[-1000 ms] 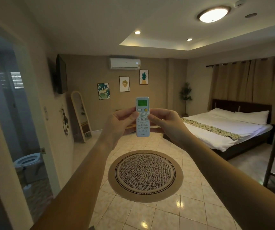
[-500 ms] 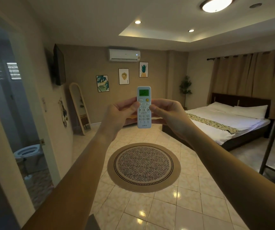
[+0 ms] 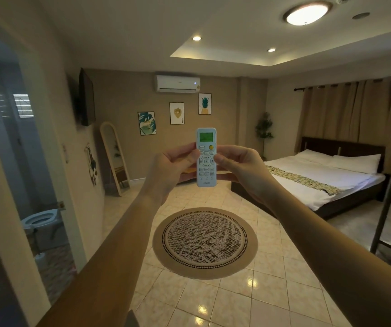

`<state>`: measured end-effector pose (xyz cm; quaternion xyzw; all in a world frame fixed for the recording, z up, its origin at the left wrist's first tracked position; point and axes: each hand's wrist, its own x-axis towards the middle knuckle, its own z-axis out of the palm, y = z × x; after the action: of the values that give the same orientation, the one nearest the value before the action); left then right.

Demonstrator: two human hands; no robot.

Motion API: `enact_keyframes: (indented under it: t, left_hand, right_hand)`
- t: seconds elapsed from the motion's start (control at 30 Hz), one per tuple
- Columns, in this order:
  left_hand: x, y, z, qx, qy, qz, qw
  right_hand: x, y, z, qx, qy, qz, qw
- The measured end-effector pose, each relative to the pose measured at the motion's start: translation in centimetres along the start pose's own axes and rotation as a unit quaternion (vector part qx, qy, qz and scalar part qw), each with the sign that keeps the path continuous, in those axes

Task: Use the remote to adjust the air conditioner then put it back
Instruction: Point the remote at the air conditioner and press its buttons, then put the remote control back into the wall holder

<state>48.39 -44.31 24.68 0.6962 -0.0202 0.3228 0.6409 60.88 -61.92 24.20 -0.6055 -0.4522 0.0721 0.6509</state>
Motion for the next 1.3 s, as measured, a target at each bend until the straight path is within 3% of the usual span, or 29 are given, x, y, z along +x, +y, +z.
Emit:
enact_keyframes:
  t: [0.4,0.73,1.0,1.3]
  left_hand:
    - [-0.7,-0.1,-0.2,0.029,0.012,0.005,0.999]
    - [-3.8,-1.1,-2.9,0.044,0.081,-0.019,0.996]
    - [-7.9,-1.4,-8.2,0.07,0.162,-0.036,0.984]
    - [-12.5,-0.8,-19.8,0.106,0.236,-0.042,0.965]
  right_hand:
    - [-0.5,-0.1,0.6,-0.005,-0.002,0.012,1.0]
    - [-0.7,1.2,4.0,0.003,-0.044,0.038,0.998]
    - [0.1,3.0,10.8,0.005,-0.107,0.044,0.993]
    - [2.1,4.3,23.9,0.017,-0.169,0.035,0.985]
